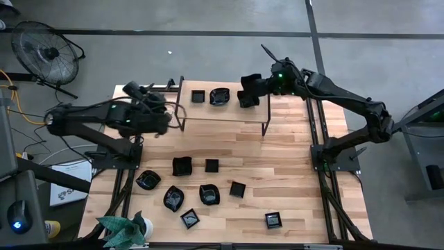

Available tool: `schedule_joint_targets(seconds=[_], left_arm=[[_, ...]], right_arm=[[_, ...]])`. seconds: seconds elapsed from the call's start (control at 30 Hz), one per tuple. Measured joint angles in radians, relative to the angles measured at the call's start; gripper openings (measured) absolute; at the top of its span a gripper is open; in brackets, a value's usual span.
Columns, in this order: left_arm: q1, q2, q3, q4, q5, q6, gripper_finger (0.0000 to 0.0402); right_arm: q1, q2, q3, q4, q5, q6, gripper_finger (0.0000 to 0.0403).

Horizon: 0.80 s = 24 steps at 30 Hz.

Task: Pick & Place Mini shaped plates
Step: Stack the square-shaped plate on the square-shaped plate

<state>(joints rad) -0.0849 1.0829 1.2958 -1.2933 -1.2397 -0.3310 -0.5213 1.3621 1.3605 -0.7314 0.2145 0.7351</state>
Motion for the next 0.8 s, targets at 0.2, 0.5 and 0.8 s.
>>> schedule_joint_targets(seconds=[0.2, 0.5, 0.8], left_arm=[[0.007, -0.272, -0.261, 0.540, 0.370, 0.306, 0.0229], [0.291, -0.437, -0.473, 0.887, 0.978, 0.307, 0.0229], [0.572, -0.426, -0.569, 1.015, 1.393, 0.237, 0.0229]], right_arm=[[0.022, 0.046, 0.000, -0.003, 0.025, 0.043, 0.0000], [0.050, 0.087, 0.000, 0.001, 0.077, 0.078, 0.0000], [0.048, 0.099, 0.000, -0.022, 0.046, 0.024, 0.0000]])
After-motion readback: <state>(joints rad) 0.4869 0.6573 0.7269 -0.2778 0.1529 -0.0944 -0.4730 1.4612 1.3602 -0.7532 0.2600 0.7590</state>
